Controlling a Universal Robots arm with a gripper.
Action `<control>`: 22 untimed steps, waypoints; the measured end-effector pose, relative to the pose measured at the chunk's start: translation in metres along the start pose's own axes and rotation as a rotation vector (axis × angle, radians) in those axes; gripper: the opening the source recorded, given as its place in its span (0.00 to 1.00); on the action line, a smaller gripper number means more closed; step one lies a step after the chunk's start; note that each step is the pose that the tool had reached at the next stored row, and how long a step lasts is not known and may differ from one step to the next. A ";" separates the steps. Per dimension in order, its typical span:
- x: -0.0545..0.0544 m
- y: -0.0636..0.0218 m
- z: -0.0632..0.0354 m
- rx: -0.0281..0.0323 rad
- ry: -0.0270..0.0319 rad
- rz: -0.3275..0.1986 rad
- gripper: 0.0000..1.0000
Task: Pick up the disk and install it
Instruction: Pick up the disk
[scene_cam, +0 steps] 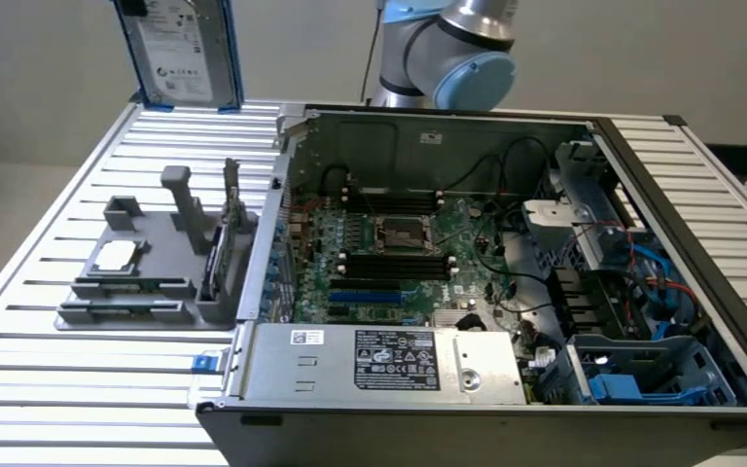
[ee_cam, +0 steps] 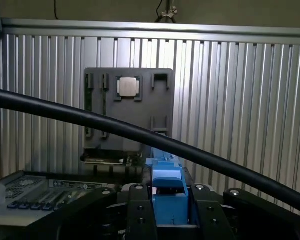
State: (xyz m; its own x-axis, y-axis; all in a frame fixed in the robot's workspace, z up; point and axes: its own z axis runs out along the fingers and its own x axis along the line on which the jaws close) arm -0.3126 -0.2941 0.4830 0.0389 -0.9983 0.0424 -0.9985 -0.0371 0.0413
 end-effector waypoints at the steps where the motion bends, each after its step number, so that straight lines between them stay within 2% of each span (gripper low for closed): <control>1: 0.000 -0.0044 -0.0027 -0.0030 -0.0002 0.000 0.33; 4: 0.002 -0.0180 -0.0104 -0.0140 0.0004 -0.001 0.33; 7: 0.004 -0.0311 -0.0159 -0.0217 0.0004 -0.001 0.33; 15: 0.011 -0.0672 -0.0184 -0.0232 -0.0011 -0.001 0.33; 22: 0.017 -0.0984 -0.0272 -0.0231 -0.0053 -0.001 0.33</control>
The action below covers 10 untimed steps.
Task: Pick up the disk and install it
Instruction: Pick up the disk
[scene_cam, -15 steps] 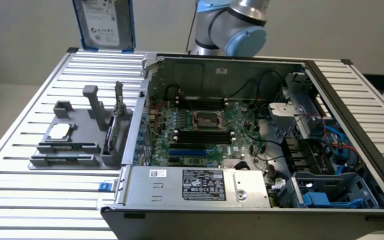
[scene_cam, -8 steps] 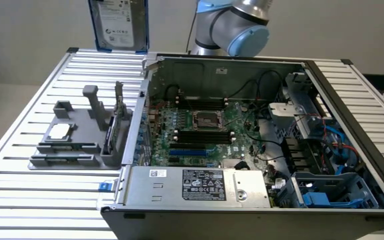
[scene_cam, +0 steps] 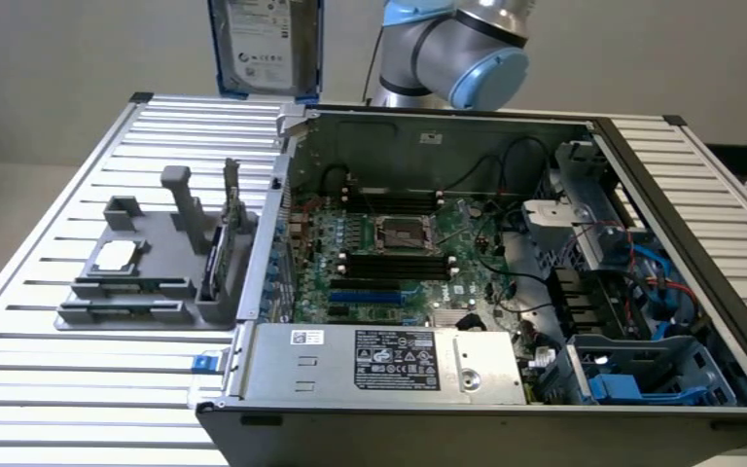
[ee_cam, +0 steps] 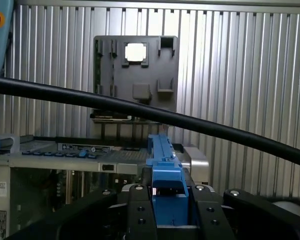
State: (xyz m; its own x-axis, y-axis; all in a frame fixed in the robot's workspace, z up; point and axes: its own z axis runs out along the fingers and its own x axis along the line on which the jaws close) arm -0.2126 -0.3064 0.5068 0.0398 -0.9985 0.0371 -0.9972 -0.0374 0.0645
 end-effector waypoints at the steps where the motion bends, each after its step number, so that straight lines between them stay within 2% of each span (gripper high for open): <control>1: 0.001 -0.0043 -0.0028 0.0000 -0.0004 0.000 0.33; 7: 0.010 -0.0298 -0.0288 0.0001 -0.0013 0.000 0.33; 10: 0.014 -0.0430 -0.0386 0.0000 -0.0014 0.000 0.33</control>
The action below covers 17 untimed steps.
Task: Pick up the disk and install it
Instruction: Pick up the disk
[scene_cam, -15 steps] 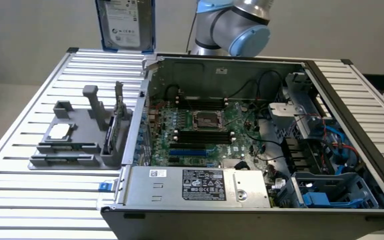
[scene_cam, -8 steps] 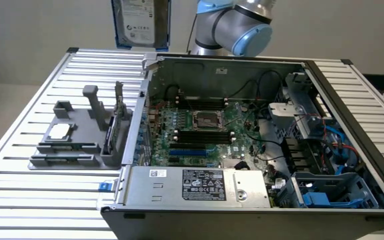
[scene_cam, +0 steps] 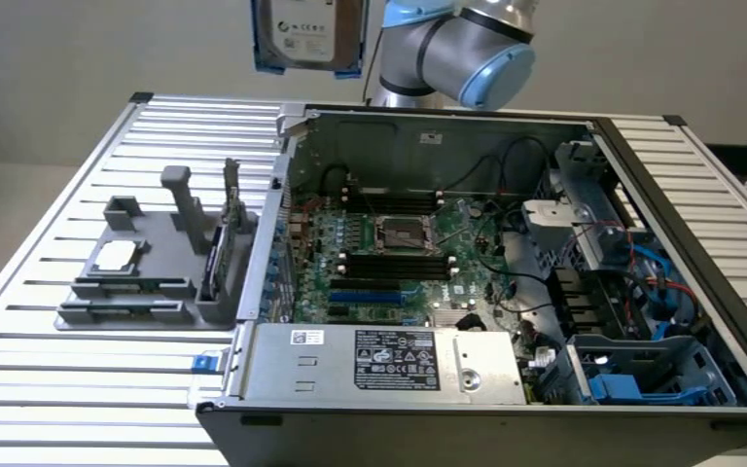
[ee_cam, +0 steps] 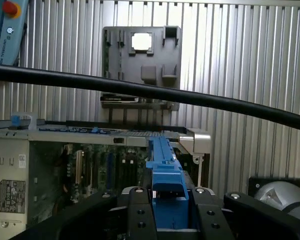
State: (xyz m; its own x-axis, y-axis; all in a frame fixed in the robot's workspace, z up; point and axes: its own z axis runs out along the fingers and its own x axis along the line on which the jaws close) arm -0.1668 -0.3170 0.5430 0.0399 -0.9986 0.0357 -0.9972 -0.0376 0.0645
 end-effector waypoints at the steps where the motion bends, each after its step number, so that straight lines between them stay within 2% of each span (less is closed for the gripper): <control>1: 0.001 -0.0044 -0.0007 0.0000 -0.0004 0.000 0.33; 17: 0.027 -0.0758 -0.0043 -0.0005 -0.0004 0.000 0.33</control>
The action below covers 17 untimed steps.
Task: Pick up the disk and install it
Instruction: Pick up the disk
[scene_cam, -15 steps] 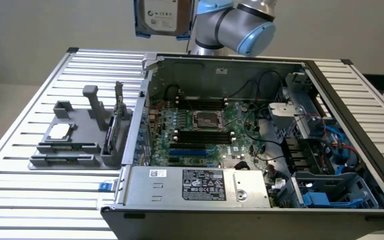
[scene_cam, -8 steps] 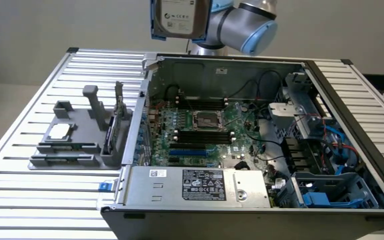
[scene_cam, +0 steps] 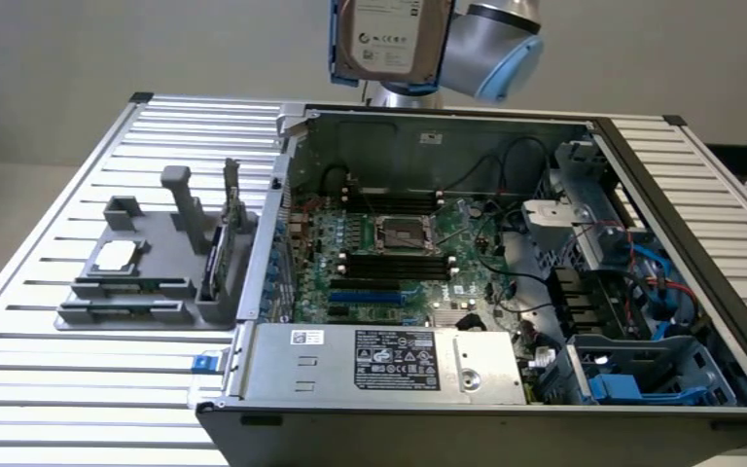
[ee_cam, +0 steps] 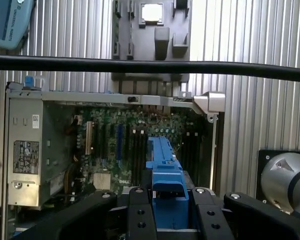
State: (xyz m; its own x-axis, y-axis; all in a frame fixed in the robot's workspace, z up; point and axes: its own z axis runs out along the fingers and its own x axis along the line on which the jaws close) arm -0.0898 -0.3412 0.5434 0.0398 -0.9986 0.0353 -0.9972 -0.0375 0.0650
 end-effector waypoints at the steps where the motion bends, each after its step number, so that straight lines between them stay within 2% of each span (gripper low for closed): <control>1: 0.002 -0.0044 0.0001 0.0001 -0.0001 0.000 0.33; 14: 0.027 -0.0562 0.0034 0.0003 -0.0001 0.000 0.33; 17: 0.033 -0.0653 0.0033 0.0002 -0.0001 0.000 0.33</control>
State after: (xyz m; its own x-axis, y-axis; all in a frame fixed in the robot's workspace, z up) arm -0.0236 -0.3720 0.5370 0.0399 -0.9986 0.0352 -0.9972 -0.0375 0.0648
